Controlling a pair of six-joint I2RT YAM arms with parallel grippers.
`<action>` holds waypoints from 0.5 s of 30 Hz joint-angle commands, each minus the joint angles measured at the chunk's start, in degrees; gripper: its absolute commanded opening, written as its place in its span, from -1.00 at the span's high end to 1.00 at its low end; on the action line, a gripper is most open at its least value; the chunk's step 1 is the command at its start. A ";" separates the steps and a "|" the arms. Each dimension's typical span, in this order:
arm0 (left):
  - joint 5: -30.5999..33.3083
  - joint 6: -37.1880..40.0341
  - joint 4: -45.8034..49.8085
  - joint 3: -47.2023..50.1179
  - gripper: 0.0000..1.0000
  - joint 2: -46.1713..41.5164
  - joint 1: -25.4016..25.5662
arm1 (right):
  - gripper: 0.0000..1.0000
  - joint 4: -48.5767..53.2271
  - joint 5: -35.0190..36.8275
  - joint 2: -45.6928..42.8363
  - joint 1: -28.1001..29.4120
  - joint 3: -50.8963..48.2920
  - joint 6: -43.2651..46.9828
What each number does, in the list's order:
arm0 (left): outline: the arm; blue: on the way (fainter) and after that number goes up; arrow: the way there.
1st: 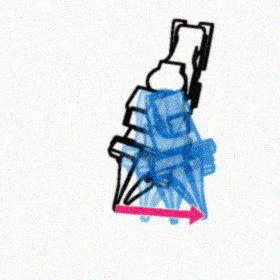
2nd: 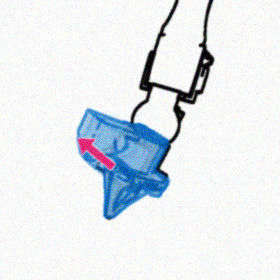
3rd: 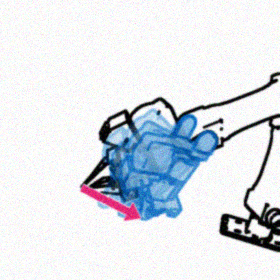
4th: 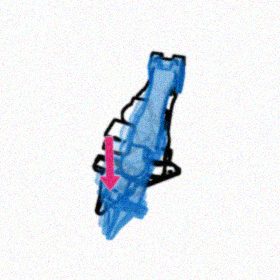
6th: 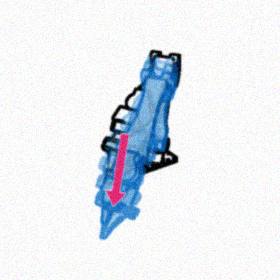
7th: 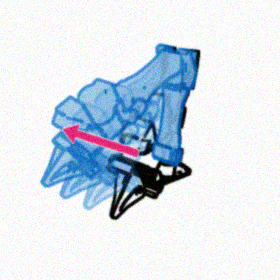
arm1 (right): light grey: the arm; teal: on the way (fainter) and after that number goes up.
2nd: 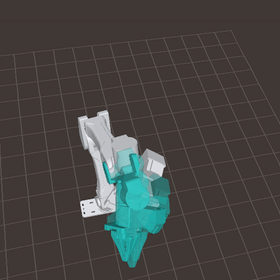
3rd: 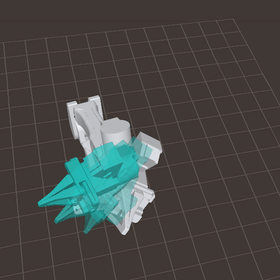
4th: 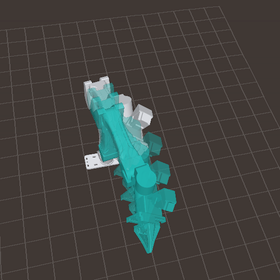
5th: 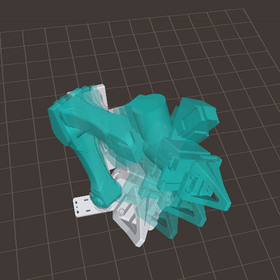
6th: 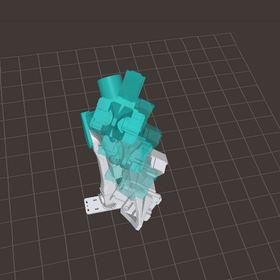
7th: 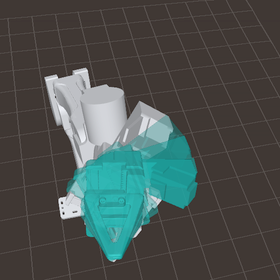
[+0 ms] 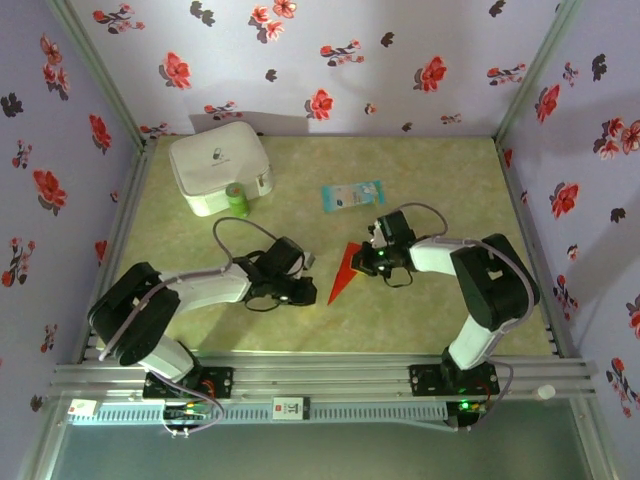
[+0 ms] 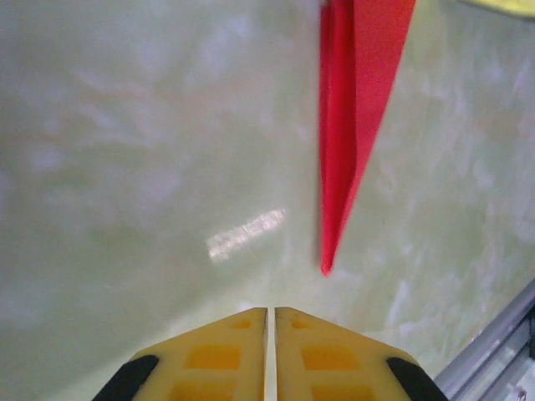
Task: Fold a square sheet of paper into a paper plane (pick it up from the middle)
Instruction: Fold the wing for the fifth time at the center of the table.
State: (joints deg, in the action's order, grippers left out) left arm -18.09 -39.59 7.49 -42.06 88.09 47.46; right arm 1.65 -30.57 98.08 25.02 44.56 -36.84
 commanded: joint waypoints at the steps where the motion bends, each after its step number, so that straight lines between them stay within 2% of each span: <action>1: 2.33 -3.03 -2.69 -0.26 0.79 -0.90 -2.37 | 0.94 7.79 -2.23 1.69 0.34 4.67 8.62; 5: 2.44 -5.45 -6.07 0.14 0.79 -1.08 -4.73 | 0.94 14.11 -4.50 3.73 1.02 8.78 13.29; 7: 2.06 -6.12 -7.31 -0.18 0.78 -0.59 -5.73 | 0.91 14.94 -4.43 1.58 1.82 9.31 13.89; 11: -0.37 -6.38 -9.46 -2.53 0.76 2.60 -6.76 | 0.91 15.05 3.33 -5.99 1.82 7.87 11.48; 15: -2.49 -6.54 -11.11 -4.79 0.65 6.58 -6.83 | 0.88 14.50 10.60 -11.77 0.62 3.90 7.49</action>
State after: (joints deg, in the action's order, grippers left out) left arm -18.28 -45.21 -0.89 -44.82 92.16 40.88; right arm 14.46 -26.65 89.49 26.48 50.89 -27.31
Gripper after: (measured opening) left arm 0.168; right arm 0.061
